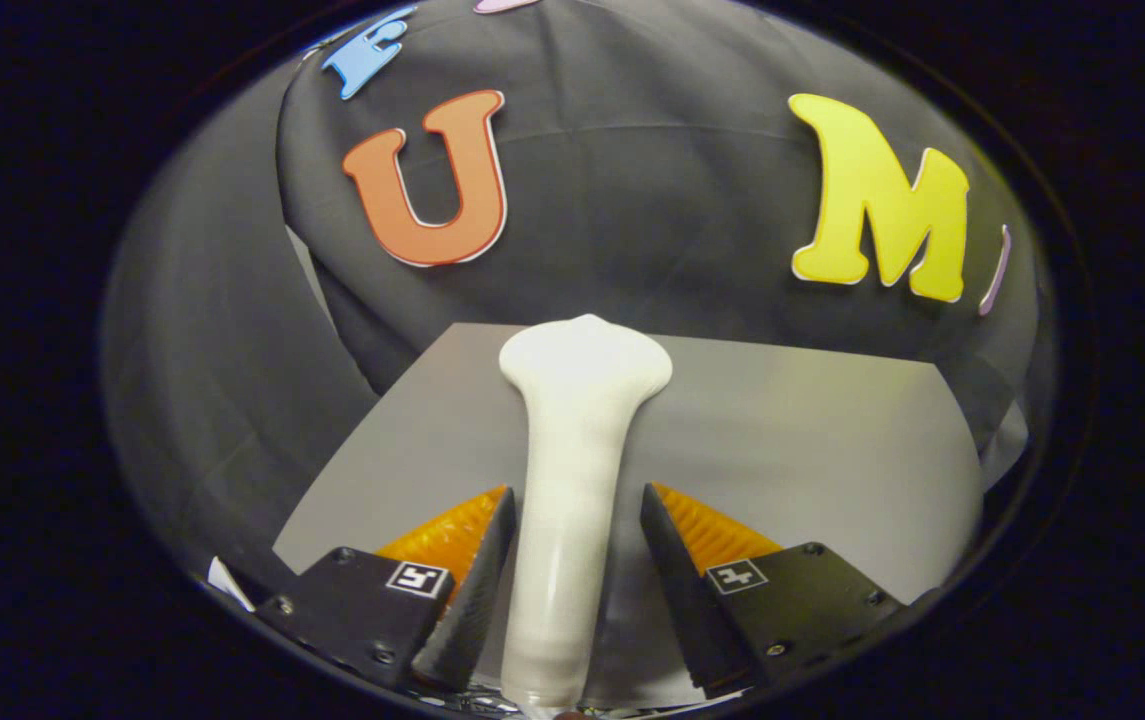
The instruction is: Iron the clothes twice with a garment steamer, once on the left side and once on the right side.
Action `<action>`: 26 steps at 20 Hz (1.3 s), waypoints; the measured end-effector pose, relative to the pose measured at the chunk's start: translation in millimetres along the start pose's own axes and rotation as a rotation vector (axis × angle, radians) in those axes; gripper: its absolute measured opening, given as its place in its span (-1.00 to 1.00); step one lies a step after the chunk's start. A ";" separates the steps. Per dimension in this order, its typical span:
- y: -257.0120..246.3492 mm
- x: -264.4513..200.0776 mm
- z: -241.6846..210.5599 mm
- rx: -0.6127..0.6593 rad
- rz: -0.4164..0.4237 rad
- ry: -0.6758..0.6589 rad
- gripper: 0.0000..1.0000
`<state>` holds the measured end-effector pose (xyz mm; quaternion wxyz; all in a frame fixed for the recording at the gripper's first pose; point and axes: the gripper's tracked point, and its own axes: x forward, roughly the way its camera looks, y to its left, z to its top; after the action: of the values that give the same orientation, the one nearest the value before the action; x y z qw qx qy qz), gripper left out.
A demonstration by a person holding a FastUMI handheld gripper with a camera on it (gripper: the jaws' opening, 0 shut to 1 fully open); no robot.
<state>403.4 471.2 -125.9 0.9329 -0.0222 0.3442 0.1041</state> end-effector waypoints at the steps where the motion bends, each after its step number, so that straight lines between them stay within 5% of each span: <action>1: -1.7 -1.0 -0.3 0.000 -0.016 0.000 0.57; 8: 3.2 -0.5 -0.1 0.033 0.006 -0.010 -0.18; 14: 9.6 -35.4 19.8 -0.024 0.096 -0.121 -0.35; 26: -32.5 -214.6 -7.3 -0.048 0.193 -0.331 -0.39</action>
<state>246.4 400.2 6.3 0.9616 0.0063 0.1839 0.2035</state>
